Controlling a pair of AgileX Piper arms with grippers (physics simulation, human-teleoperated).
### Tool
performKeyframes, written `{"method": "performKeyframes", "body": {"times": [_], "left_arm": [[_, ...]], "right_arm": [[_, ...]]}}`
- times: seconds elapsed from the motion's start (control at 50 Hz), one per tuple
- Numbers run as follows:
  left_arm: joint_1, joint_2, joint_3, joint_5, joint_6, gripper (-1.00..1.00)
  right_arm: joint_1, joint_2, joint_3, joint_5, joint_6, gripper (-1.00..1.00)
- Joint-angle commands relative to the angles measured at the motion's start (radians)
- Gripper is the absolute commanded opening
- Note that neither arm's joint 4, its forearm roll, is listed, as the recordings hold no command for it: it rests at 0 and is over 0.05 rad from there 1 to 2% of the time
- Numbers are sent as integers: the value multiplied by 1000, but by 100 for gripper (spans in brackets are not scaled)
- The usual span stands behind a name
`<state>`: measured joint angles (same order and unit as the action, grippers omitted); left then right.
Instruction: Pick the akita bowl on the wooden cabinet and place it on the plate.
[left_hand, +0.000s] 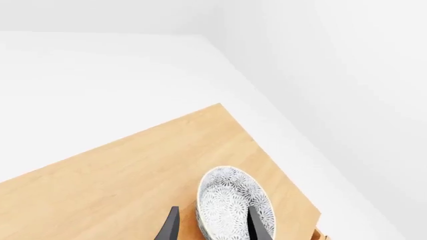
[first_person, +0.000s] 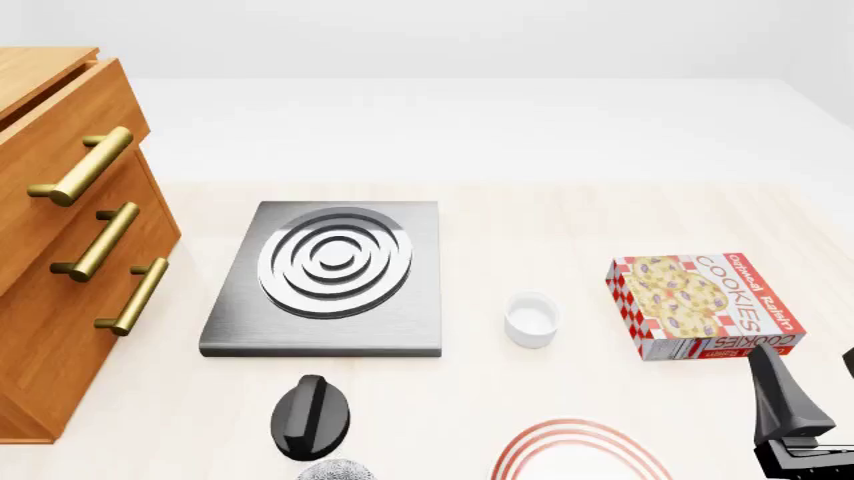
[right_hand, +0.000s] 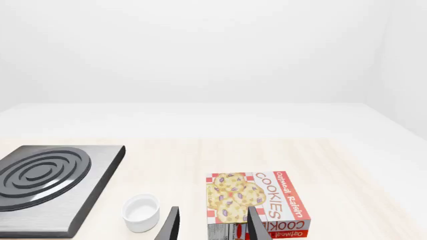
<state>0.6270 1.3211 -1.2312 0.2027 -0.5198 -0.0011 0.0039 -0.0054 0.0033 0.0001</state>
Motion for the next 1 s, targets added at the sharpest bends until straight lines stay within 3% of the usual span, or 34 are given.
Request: {"method": "performKeyframes", "body": {"times": [0.02, 0.66, 0.7, 0.72, 0.74, 0.76, 0.78, 1.0], "left_arm": [[-4, 24, 3, -10, -3, 100], [-17, 64, 28, -46, 2, 100], [-17, 35, 30, -62, 55, 100], [7, 0, 67, -109, 25, -100], [31, -45, 138, -193, -76, -100], [17, -65, 112, -172, 12, -100], [36, -85, 120, -187, 19, -100], [-11, -110, 108, -143, -68, -100]], "right_arm": [[0, 0, 0, 0, 0, 100], [0, 0, 0, 0, 0, 100], [0, 0, 0, 0, 0, 100], [0, 0, 0, 0, 0, 100], [0, 0, 0, 0, 0, 100], [0, 0, 0, 0, 0, 100], [0, 0, 0, 0, 0, 100], [0, 0, 0, 0, 0, 100]]}}
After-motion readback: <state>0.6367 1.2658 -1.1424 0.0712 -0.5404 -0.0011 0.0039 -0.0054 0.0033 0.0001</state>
